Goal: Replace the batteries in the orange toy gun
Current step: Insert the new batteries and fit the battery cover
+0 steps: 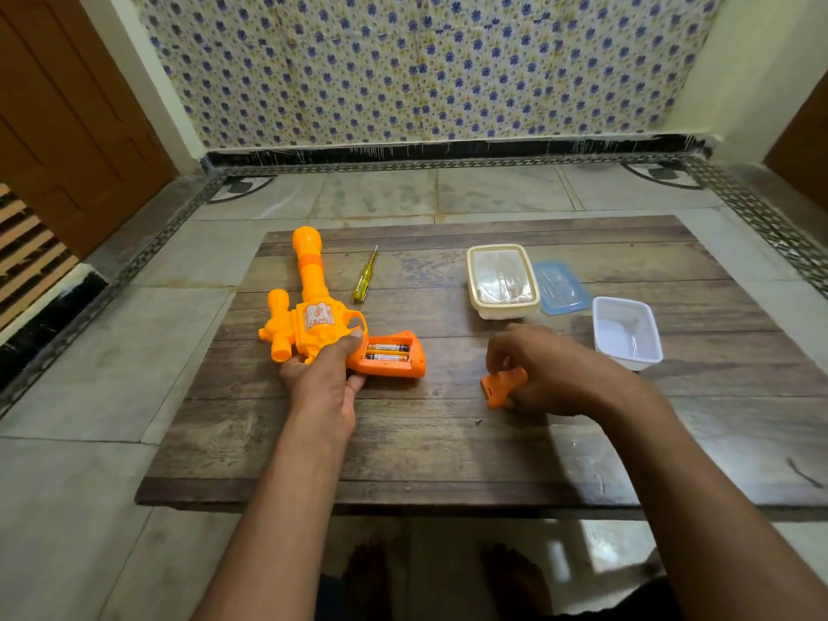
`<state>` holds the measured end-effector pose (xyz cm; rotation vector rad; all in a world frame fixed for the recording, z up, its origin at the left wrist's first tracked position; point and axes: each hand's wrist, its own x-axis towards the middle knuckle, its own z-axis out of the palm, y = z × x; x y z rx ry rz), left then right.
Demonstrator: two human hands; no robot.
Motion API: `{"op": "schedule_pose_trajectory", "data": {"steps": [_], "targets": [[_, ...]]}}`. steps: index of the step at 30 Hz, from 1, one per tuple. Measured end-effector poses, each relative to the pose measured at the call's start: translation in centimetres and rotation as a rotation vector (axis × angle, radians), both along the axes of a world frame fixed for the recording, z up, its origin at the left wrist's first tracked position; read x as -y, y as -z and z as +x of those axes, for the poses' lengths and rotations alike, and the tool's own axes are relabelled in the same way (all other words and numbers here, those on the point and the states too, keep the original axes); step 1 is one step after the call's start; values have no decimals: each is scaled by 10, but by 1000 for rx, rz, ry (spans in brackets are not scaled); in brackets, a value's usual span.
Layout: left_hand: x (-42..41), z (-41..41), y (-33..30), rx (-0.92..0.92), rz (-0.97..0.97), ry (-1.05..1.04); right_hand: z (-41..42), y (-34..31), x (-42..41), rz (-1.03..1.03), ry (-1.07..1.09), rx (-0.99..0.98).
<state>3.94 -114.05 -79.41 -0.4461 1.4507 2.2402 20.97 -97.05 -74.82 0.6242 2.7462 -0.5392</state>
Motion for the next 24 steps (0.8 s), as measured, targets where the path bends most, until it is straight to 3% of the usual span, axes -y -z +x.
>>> {"op": "schedule_pose_trajectory", "data": {"steps": [11,15,19,24], "targets": [[-1,0,1,3,-19,6,-15,6,4,-58,62,-218],[0,-1,1,10,-26,16,-23,4,11,-98,77,-498],[-1,1,-1,11,-15,22,-38,7,30,-373,152,-749],[-1,-2,3,18,-3,8,-67,22,53,-337,151,-808]]}}
